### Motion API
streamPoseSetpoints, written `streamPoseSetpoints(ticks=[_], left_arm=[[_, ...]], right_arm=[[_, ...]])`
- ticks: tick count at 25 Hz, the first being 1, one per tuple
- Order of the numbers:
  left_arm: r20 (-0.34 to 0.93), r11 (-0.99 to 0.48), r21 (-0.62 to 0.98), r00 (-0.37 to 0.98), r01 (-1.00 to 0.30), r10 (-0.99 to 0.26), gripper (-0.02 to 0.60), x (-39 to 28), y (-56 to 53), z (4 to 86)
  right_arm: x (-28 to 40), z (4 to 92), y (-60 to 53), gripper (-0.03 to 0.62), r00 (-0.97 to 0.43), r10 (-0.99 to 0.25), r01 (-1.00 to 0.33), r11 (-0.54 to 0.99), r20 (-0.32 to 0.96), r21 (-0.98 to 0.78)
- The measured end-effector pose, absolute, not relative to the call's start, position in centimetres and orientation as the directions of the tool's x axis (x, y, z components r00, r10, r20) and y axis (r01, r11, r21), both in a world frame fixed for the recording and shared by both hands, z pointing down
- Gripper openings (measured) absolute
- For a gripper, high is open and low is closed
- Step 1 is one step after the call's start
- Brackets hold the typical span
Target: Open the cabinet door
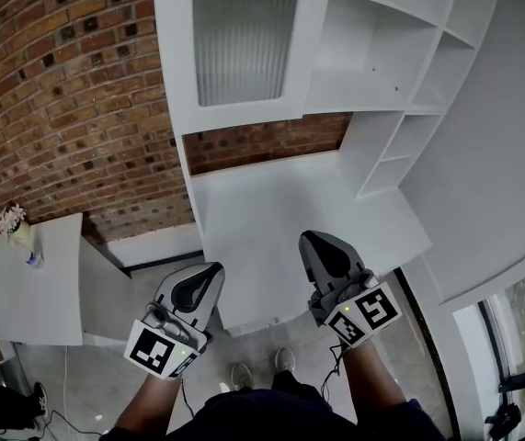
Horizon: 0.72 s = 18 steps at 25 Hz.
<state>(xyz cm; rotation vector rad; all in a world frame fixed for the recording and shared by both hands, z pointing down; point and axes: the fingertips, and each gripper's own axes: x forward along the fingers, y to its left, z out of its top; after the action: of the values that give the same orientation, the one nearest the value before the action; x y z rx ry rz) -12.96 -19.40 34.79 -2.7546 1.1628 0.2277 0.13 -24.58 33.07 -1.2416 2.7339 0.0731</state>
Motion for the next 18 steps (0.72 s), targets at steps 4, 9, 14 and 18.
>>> streamPoseSetpoints(ticks=[4,9,14,18], left_arm=[[-0.188,-0.66,-0.071,0.66,-0.748,-0.727,0.006,-12.8,-21.2,34.7],[-0.189,-0.623,-0.068,0.623,-0.779,-0.759,0.006,-11.9,-24.2,34.5],[-0.191,-0.584,-0.071,0.586,-0.808,-0.788,0.006,-10.3,-27.2,34.1],[-0.19,-0.557,-0.071,0.56,-0.827,-0.807,0.006,-9.1,-29.4,34.2]], right_arm=[[0.8,32.0,-28.3,0.025,-0.661,-0.733,-0.743,0.669,-0.16,0.0],[1.7,30.6,-33.2,0.025,-0.684,-0.709,-0.722,0.692,-0.17,0.018],[2.9,29.2,-38.3,0.025,-0.709,-0.681,-0.697,0.717,-0.183,0.032],[3.8,28.4,-42.1,0.026,-0.719,-0.666,-0.686,0.726,-0.197,0.051]])
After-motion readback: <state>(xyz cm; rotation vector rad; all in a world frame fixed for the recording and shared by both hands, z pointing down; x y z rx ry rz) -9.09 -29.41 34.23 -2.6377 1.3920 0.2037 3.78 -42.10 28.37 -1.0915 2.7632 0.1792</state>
